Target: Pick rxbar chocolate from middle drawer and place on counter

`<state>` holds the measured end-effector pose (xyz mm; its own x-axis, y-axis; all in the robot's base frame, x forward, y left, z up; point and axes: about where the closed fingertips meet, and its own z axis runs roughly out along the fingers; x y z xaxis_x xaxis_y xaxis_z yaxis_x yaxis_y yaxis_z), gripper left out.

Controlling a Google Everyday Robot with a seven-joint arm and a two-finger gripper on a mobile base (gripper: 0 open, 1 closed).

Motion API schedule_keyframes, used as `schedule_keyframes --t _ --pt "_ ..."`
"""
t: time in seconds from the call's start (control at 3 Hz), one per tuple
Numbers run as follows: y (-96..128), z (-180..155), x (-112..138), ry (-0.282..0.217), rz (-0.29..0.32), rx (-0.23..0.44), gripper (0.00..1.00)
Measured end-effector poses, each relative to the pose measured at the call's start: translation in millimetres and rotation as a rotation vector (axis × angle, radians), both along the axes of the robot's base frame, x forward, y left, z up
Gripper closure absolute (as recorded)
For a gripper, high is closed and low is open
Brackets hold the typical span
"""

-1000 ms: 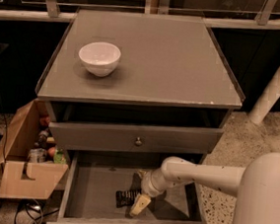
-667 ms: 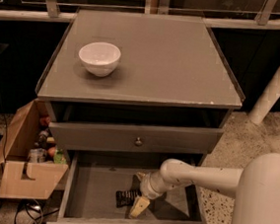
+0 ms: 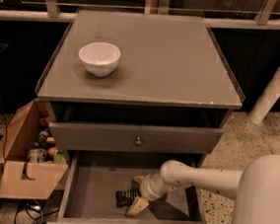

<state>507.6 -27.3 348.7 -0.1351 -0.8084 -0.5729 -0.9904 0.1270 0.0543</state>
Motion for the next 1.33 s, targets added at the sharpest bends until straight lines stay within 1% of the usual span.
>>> schedule_keyframes --t 1.0,1.33 --pt "0.0 0.0 0.0 0.0 0.0 0.0 0.87" --pt "0.1 -0.1 -0.1 0.0 0.0 0.0 1.0"
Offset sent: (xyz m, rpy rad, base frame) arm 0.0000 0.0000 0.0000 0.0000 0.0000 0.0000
